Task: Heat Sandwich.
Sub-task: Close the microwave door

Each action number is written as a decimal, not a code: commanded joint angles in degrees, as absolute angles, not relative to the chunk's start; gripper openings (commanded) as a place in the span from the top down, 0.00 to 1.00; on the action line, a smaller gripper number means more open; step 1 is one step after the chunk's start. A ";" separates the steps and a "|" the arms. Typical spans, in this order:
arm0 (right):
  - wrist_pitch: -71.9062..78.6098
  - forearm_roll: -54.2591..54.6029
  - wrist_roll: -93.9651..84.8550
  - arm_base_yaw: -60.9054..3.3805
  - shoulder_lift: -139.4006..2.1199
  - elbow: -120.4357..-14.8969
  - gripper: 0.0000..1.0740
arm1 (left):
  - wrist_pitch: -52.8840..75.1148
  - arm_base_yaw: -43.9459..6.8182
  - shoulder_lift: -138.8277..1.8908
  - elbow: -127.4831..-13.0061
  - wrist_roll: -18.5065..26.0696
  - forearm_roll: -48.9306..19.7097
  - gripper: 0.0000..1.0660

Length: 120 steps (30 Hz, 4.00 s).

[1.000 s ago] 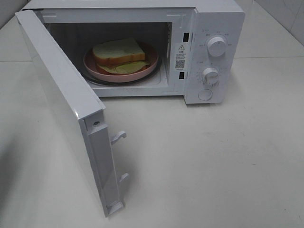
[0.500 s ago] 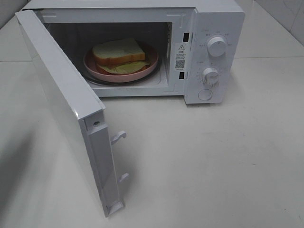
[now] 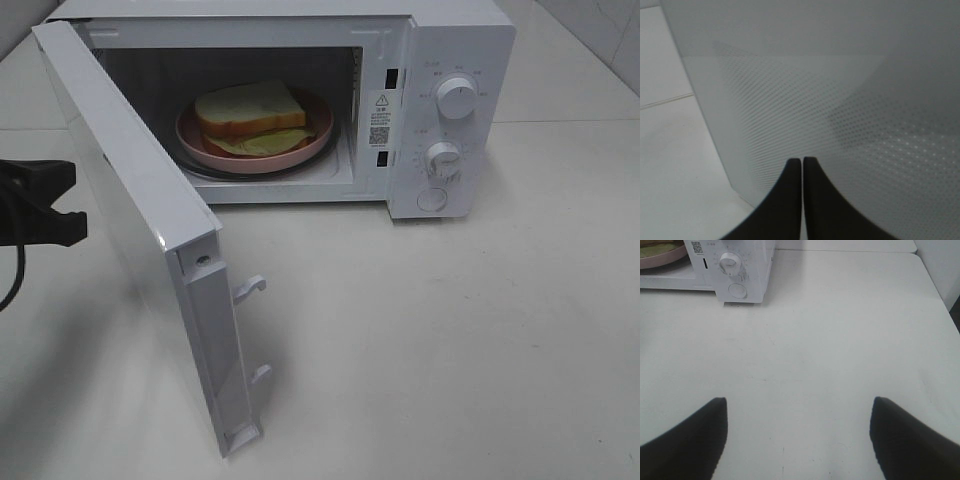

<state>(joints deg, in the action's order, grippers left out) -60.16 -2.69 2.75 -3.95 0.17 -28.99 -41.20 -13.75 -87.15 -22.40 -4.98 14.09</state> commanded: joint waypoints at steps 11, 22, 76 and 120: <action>-59.64 -2.69 2.12 -3.67 1.66 -28.88 0.29 | -41.83 -21.26 -93.39 -29.22 -4.87 13.69 1.00; -59.64 -2.69 2.18 -3.67 1.66 -28.88 0.29 | -40.11 -28.13 -98.61 -36.38 -4.87 8.02 1.00; -59.64 -2.69 2.41 -3.67 1.66 -28.88 0.29 | -30.19 -39.99 -119.35 -71.22 3.78 -12.49 1.00; -59.64 -2.69 2.41 -3.67 1.66 -28.88 0.30 | -21.37 -44.46 -111.44 -63.31 3.78 -12.32 1.00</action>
<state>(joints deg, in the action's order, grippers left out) -60.16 -2.69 2.75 -3.95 0.17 -28.99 -20.57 -44.12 -113.22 -64.46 3.78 -11.86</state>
